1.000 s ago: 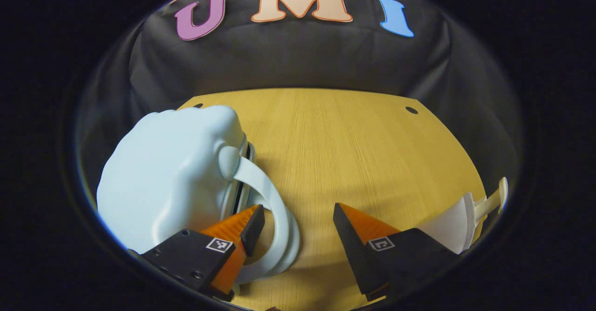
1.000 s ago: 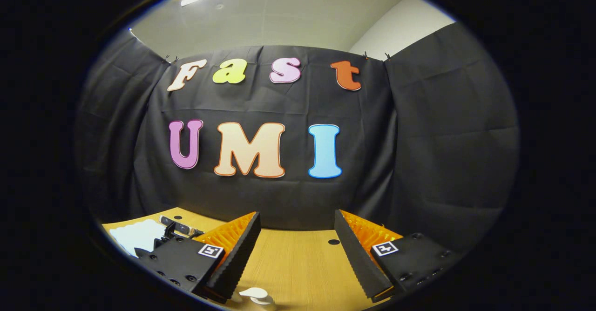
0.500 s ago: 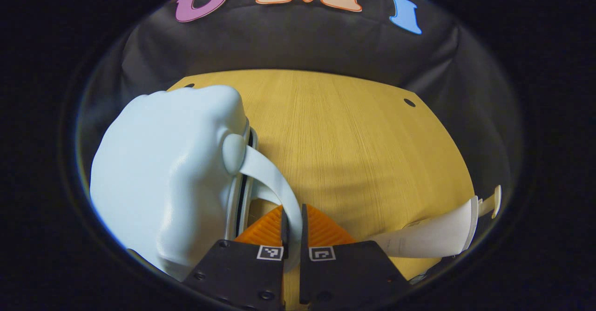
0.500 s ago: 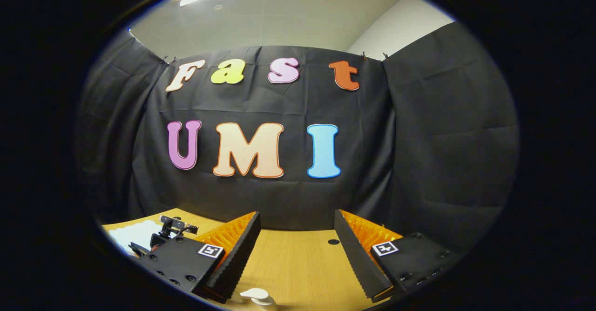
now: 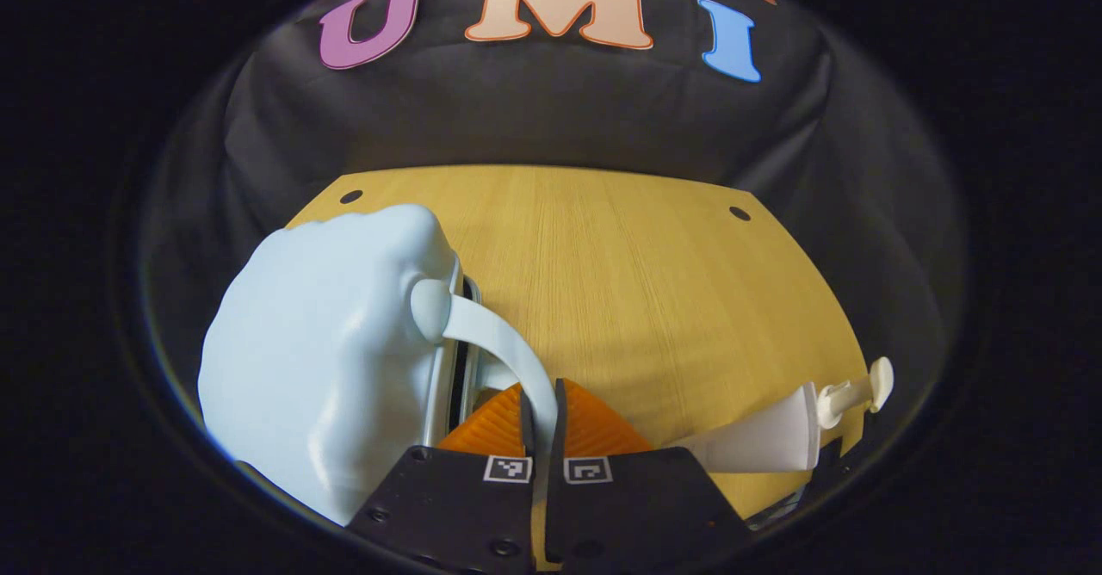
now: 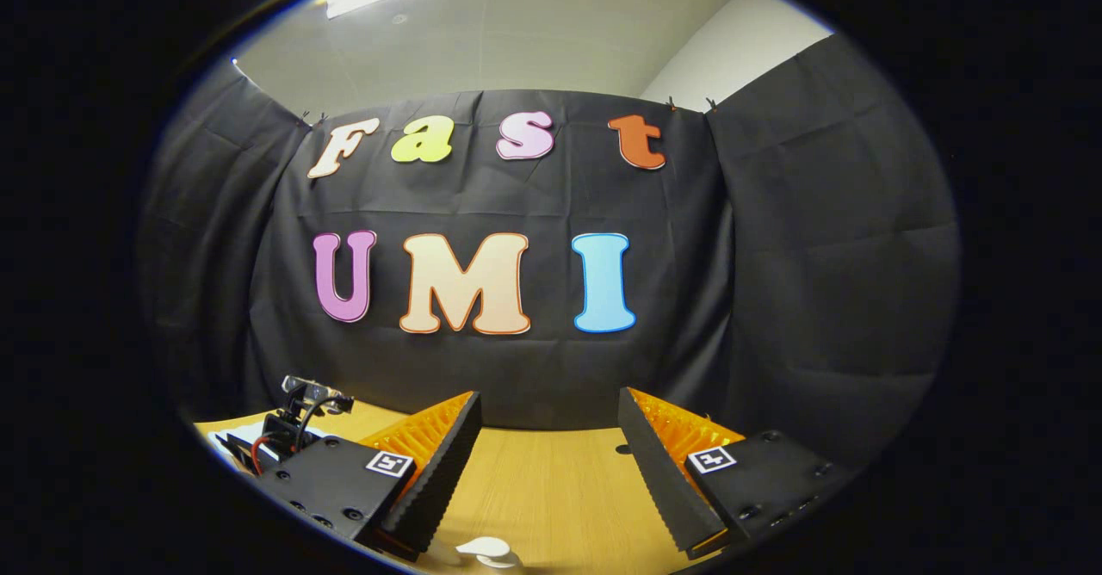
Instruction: First open the suitcase, pack the skin care products into it, and then close the suitcase.
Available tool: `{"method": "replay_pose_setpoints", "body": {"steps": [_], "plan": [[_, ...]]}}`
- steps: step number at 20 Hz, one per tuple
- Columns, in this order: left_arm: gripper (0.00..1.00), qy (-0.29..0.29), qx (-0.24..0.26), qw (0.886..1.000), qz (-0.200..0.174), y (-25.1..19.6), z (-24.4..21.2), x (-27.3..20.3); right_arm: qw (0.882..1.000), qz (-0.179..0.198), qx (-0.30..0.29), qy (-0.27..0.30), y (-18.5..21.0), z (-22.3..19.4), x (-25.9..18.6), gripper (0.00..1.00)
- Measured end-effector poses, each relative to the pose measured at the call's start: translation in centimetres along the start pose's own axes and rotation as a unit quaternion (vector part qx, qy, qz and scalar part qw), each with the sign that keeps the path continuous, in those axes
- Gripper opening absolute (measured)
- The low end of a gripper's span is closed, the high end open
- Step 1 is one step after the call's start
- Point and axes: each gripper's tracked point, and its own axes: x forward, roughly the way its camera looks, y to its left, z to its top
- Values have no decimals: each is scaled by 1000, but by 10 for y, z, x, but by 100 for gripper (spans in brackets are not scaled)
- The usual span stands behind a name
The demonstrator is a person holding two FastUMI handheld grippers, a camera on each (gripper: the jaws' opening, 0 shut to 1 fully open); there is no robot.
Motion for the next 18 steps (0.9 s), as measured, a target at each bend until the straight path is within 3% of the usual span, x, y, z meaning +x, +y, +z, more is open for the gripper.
{"method": "replay_pose_setpoints", "body": {"steps": [12,13,18], "plan": [[0,-83,4,996,-17,46,85,-82,999,29,23,-10,37,4,2,100],[0,-111,-4,994,-16,54,99,-90,999,34,24,-10,43,5,2,99],[0,-118,0,993,-11,97,119,-113,998,49,36,-20,75,9,6,99]]}}
